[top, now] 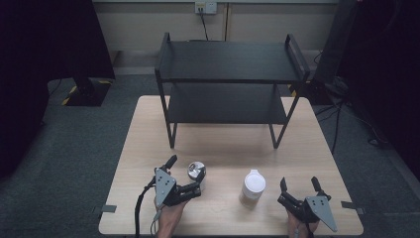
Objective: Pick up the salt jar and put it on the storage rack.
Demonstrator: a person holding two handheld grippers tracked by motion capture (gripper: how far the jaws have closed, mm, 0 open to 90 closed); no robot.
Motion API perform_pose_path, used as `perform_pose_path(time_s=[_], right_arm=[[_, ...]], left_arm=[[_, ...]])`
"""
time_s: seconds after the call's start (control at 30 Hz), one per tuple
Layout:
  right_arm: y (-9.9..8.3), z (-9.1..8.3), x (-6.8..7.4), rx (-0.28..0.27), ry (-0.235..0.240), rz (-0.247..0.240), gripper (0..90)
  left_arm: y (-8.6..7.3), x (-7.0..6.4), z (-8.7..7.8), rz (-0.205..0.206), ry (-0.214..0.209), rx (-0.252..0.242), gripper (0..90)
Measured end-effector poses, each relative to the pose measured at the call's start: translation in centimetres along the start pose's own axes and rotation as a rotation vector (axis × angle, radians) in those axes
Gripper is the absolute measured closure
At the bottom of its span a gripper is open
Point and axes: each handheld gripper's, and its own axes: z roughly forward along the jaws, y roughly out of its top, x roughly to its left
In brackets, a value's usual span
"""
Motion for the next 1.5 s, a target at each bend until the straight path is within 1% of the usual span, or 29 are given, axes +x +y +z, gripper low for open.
perform_pose_path(time_s=[0.07,0.1,0.17,0.27,0.3,0.43,0.47,0.5,0.6,0.7,0.83,0.87,0.9,0.93,1.03,1.07,1.1,1.13,1.23,1.37,1.4,1.43,1.5], right_arm=[[0.0,0.0,0.0,0.0,0.0,0.0,0.0],[0.0,0.0,0.0,0.0,0.0,0.0,0.0],[0.0,0.0,0.0,0.0,0.0,0.0,0.0],[0.0,0.0,0.0,0.0,0.001,0.0,0.0],[0.0,0.0,0.0,0.0,0.002,-0.001,0.0],[0.0,0.0,-0.1,0.0,0.003,-0.001,0.0],[0.0,0.0,-0.1,0.0,0.004,0.0,0.0],[0.0,0.0,-0.1,0.0,0.004,-0.001,0.0],[0.0,0.0,-0.1,0.0,0.004,-0.001,0.0],[0.0,0.0,-0.1,0.0,0.005,-0.001,0.0],[0.0,0.0,-0.2,0.0,0.013,0.0,0.0],[0.0,0.0,-0.2,0.0,0.014,0.0,0.0],[0.0,0.0,-0.3,0.001,0.015,0.0,0.0],[0.0,0.0,-0.3,0.001,0.016,0.0,0.0],[0.0,0.0,-0.3,0.001,0.017,0.0,0.0],[0.0,0.0,-0.3,0.001,0.016,0.0,0.0],[0.0,0.0,-0.3,0.001,0.017,-0.001,0.0],[0.0,0.0,-0.3,0.001,0.017,-0.001,0.0],[0.0,0.0,-0.3,0.001,0.018,0.0,0.0],[0.0,0.0,-0.3,0.001,0.019,0.0,0.0],[0.0,0.0,-0.3,0.001,0.019,0.0,0.0],[0.0,0.0,-0.3,0.001,0.019,0.0,0.0],[0.0,0.0,-0.3,0.001,0.02,0.0,0.0]], left_arm=[[-0.3,-0.2,0.4,0.003,0.006,0.014,3.6],[-0.5,-0.4,0.6,0.013,0.015,0.017,3.6],[-0.7,-0.5,0.7,0.016,0.019,0.019,3.7],[-1.4,-0.7,1.0,0.009,0.027,0.034,4.4],[-1.8,-0.9,1.1,0.008,0.029,0.047,5.3],[-2.1,-1.0,1.3,0.006,0.021,0.062,7.7],[-2.3,-1.1,1.3,0.009,0.024,0.059,8.7],[-2.5,-1.2,1.4,0.011,0.024,0.055,11.7],[-2.8,-1.5,1.5,0.004,0.028,0.056,13.4],[-2.9,-1.8,1.7,0.021,0.031,0.066,14.9],[-3.3,-2.1,1.7,0.02,0.046,0.065,18.9],[-3.4,-2.0,1.7,0.017,0.045,0.066,20.2],[-3.4,-2.1,1.7,0.024,0.048,0.07,22.2],[-3.4,-2.1,1.8,0.025,0.049,0.078,22.5],[-3.4,-2.1,1.9,0.029,0.055,0.082,22.6],[-3.5,-2.1,1.9,0.028,0.058,0.08,23.0],[-3.5,-2.0,1.9,0.016,0.058,0.076,25.1],[-3.5,-2.0,1.9,0.016,0.058,0.076,25.9],[-3.5,-2.0,2.0,0.023,0.058,0.087,27.0],[-3.7,-2.1,2.0,0.033,0.055,0.086,30.2],[-3.7,-2.1,2.0,0.037,0.053,0.082,32.6],[-3.7,-2.1,2.0,0.039,0.052,0.082,32.6],[-3.9,-2.3,2.1,0.044,0.059,0.078,34.5]])
